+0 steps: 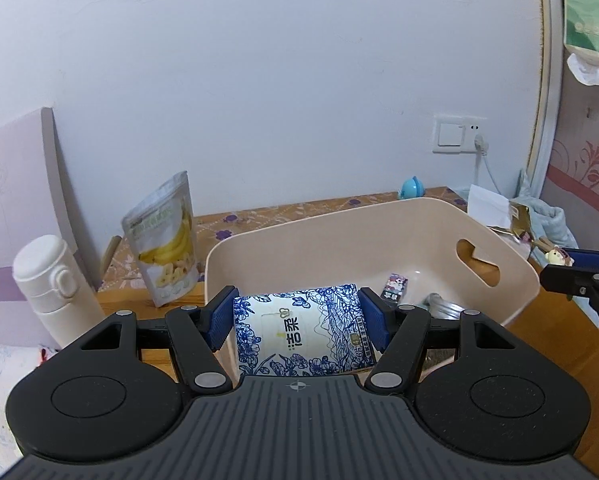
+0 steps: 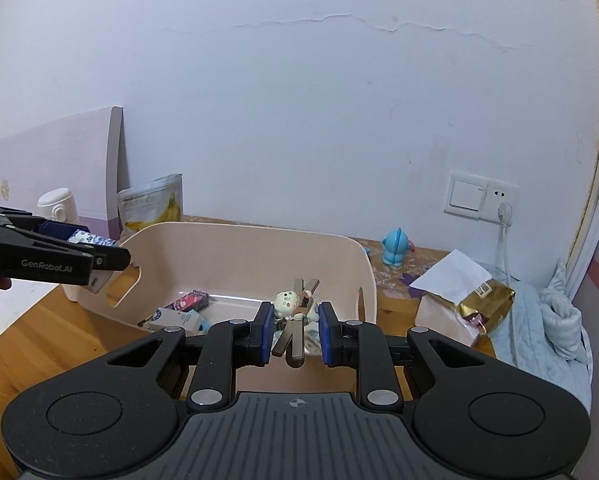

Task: Organize objects
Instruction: 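Lift the patterned box with the left tool while the right tool carries the figurine over the bin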

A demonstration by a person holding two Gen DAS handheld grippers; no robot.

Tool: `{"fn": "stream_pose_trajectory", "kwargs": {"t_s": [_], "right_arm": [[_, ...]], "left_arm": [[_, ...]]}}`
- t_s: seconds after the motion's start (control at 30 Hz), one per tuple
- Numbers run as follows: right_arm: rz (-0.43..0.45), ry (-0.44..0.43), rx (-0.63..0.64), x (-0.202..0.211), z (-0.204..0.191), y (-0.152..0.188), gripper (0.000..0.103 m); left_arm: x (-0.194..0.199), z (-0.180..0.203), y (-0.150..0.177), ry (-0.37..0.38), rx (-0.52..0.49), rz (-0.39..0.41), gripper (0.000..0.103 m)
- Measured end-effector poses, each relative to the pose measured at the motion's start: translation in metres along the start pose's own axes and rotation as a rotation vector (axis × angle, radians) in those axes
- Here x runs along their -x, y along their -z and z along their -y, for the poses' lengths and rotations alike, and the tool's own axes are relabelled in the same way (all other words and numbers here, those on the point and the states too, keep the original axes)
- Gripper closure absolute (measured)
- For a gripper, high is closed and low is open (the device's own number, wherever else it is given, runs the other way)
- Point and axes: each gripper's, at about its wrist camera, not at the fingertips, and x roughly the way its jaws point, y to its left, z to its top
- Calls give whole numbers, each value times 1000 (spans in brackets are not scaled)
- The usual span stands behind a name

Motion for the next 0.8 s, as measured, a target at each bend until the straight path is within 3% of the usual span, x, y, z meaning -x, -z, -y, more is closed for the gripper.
{"fn": "stream_pose_trajectory", "kwargs": {"t_s": [0.47,0.8], "right_arm": [[-65,1,-3,-61,1,-12,81],[-171,7,29,-104,-1,-4,81]], "left_arm": [[-59,10,-3,6,-25,-91,37],[-91,11,4,-11,-50,-166,37]]}}
